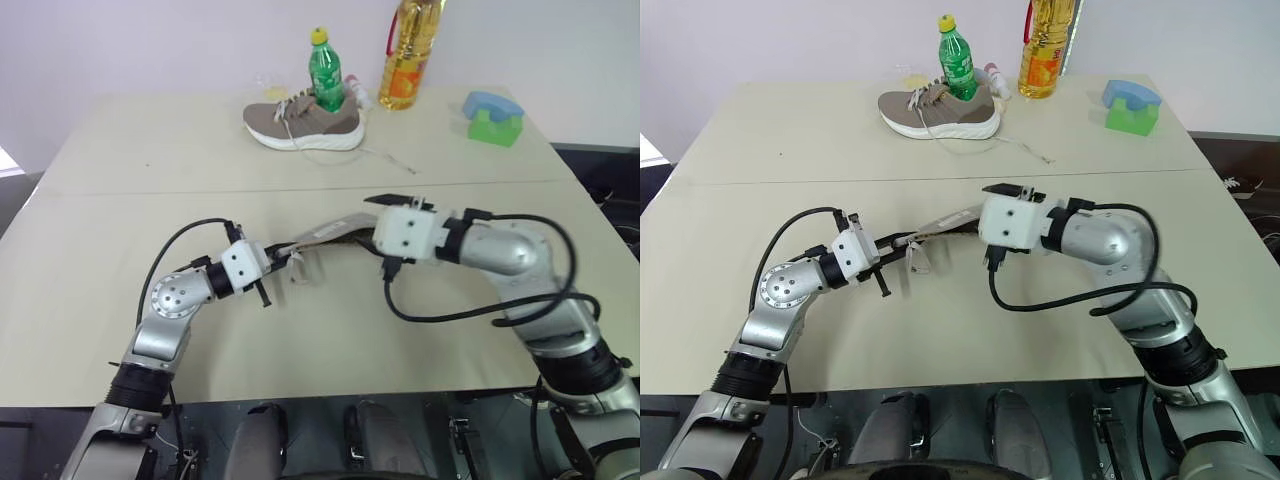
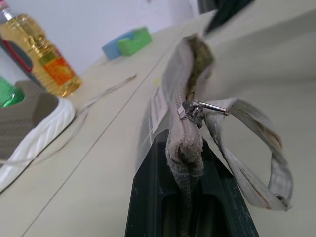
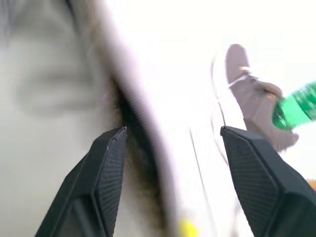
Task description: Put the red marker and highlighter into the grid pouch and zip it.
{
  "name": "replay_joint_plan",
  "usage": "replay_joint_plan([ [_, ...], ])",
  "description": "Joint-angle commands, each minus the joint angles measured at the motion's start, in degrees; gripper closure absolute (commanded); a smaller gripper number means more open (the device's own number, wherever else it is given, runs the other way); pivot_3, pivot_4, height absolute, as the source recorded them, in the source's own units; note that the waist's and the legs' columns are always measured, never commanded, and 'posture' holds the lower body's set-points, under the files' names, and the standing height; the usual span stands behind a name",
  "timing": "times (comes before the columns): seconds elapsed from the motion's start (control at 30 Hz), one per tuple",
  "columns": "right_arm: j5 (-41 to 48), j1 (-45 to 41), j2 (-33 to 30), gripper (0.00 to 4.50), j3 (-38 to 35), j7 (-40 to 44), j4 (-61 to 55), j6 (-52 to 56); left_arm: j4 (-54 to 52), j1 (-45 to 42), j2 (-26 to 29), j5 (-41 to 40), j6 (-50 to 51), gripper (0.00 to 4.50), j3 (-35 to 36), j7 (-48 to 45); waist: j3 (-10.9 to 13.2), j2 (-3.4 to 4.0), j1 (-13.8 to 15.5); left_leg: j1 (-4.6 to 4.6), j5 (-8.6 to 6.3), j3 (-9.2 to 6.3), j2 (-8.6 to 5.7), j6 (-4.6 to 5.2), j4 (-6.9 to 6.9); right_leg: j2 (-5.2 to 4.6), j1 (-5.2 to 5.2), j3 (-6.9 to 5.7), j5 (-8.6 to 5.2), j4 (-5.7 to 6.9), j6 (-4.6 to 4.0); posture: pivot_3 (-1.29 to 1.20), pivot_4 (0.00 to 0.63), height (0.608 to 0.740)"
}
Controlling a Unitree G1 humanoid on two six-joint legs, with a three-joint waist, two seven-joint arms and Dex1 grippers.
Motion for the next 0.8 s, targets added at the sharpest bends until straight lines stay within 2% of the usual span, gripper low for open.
replay_joint_plan([
  [0.03, 6.82, 2.31, 0.8, 1.23, -8.51, -0.99, 0.68, 12.34, 2.52, -1.26, 0.51, 1.87, -2.13, 4.5, 2.38, 4.0, 0.0, 0.0, 0.0, 0.04, 0.0, 0.0, 0.0, 0.0, 0.0, -0.02, 0.04, 0.0, 0.0, 0.0, 0.0, 0.0, 0.15, 0.74],
  [0.17, 9.14, 2.8, 2.74, 0.04, -11.98, -5.76, 8.39, 21.49, 4.93, -2.4, 0.45, 2.33, -3.54, 4.5, 2.35, 5.71, -0.01, -0.01, -0.11, 0.1, 0.0, 0.04, -0.03, 0.0, 0.04, -0.05, 0.11, 0.0, 0.02, 0.01, -0.03, 0.0, 0.15, 0.74],
  [0.23, 9.39, 1.69, 3.9, 0.04, -12.76, -8.55, 12.39, 22.56, 5.83, -2.64, 0.51, 2.43, -4.23, 4.5, 2.2, 5.97, -0.01, 0.0, -0.22, 0.11, 0.0, 0.07, -0.03, 0.0, 0.03, -0.04, 0.09, 0.0, 0.02, 0.03, -0.03, 0.0, 0.15, 0.74],
  [0.53, 7.81, -6.88, 5.01, 0.04, -9.6, -14.58, 39.65, 12.97, 6.98, -2.22, -0.16, 1.83, -5.07, 4.5, 1.95, 7.01, -0.01, 0.01, -0.24, 0.09, 0.0, 0.14, -0.03, 0.01, -0.02, 0.01, 0.04, 0.01, 0.02, 0.02, -0.02, 0.0, 0.15, 0.74],
  [0.7, 10.17, -10.4, 6.32, 0.04, -10.35, -14.01, 49.55, 11.95, 6.45, -1.22, -0.05, 1.89, -5.12, 4.5, 2.17, 7.28, -0.01, 0.01, -0.2, 0.06, 0.0, 0.23, -0.02, 0.01, -0.05, 0.02, 0.01, 0.01, 0.02, 0.01, -0.02, 0.0, 0.15, 0.74],
  [0.8, 12.08, -10.94, 6.56, 0.75, -11.18, -13.57, 50.53, 13.03, 6.19, -0.85, 0.09, 1.96, -5.0, 4.5, 2.34, 7.57, -0.01, 0.01, -0.23, 0.07, 0.0, 0.23, 0.0, 0.01, -0.05, 0.01, 0.02, 0.01, 0.02, 0.01, -0.01, 0.0, 0.15, 0.74],
])
